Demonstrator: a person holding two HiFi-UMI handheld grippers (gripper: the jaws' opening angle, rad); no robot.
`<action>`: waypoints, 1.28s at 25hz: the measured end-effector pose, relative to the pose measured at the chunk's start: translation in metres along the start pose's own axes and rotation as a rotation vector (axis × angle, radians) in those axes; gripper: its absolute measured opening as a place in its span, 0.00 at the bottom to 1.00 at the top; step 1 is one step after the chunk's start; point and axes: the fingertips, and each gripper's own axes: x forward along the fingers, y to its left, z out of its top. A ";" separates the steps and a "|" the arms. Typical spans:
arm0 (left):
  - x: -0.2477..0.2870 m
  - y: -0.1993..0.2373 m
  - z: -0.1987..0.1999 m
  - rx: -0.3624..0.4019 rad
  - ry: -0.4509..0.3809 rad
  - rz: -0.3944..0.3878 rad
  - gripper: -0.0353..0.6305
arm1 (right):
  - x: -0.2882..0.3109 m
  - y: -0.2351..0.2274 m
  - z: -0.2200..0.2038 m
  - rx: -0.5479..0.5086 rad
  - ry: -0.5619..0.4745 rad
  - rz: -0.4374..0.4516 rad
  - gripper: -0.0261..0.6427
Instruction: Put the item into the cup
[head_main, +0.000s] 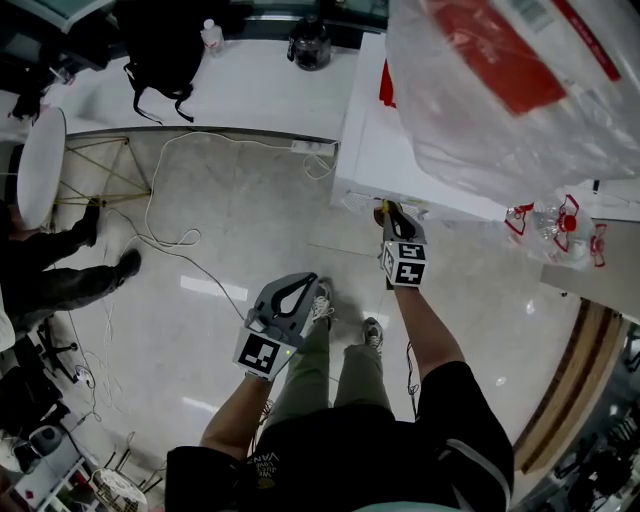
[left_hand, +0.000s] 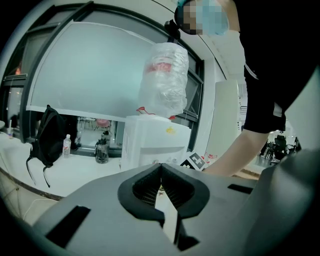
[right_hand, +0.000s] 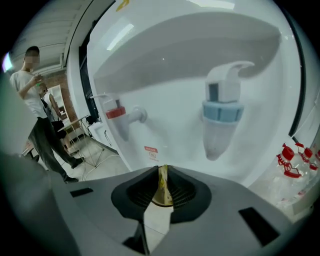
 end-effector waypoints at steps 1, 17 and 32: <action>-0.002 -0.002 0.003 -0.002 -0.005 0.002 0.08 | -0.005 0.001 0.002 0.004 -0.002 0.001 0.11; -0.021 -0.052 0.059 0.012 -0.083 0.043 0.08 | -0.151 0.037 0.062 0.049 -0.157 0.119 0.11; -0.055 -0.148 0.100 0.055 -0.128 0.090 0.08 | -0.313 0.033 0.099 0.048 -0.314 0.222 0.11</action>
